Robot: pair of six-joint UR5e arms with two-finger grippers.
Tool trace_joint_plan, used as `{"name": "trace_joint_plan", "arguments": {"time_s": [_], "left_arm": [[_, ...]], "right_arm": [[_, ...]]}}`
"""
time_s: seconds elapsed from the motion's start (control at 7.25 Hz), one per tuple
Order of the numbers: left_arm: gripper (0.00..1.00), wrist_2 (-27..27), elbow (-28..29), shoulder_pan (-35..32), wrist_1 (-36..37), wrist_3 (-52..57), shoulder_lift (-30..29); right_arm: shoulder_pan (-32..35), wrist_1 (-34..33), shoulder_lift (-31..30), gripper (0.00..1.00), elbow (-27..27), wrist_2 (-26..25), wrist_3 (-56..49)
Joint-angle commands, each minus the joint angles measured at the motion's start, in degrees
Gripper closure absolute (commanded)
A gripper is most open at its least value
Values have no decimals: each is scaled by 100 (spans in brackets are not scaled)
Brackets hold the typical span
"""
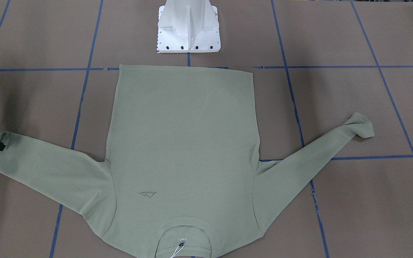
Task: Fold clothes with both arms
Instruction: 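Lower the right gripper and grasp the cuff of the sleeve nearest it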
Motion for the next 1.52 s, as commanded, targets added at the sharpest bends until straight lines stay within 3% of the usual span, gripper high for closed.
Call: {"name": "trace_joint_plan", "arguments": {"time_s": [0.0,0.14,0.28,0.41,0.83,0.96,1.24,1.38], "left_arm": [[0,-3,3,0,2,0,0],[0,-38,3,0,2,0,0],[0,-56,29,0,2,0,0],[0,-56,4,0,2,0,0],[0,-56,3,0,2,0,0],[0,-64,3,0,2,0,-8],[0,-178,-14,0,2,0,-26],[0,-318,3,0,2,0,-52]], "right_arm": [[-11,9,54,36,-119,-46,-31],[-2,9,54,50,-110,-46,-14],[-2,0,54,80,-119,-46,-14],[-2,0,54,100,-128,-46,-31],[50,-34,63,100,221,58,30],[233,-174,54,100,667,216,65],[26,-518,185,100,1958,-88,937],[-254,-527,699,100,2138,-351,1632]]}}
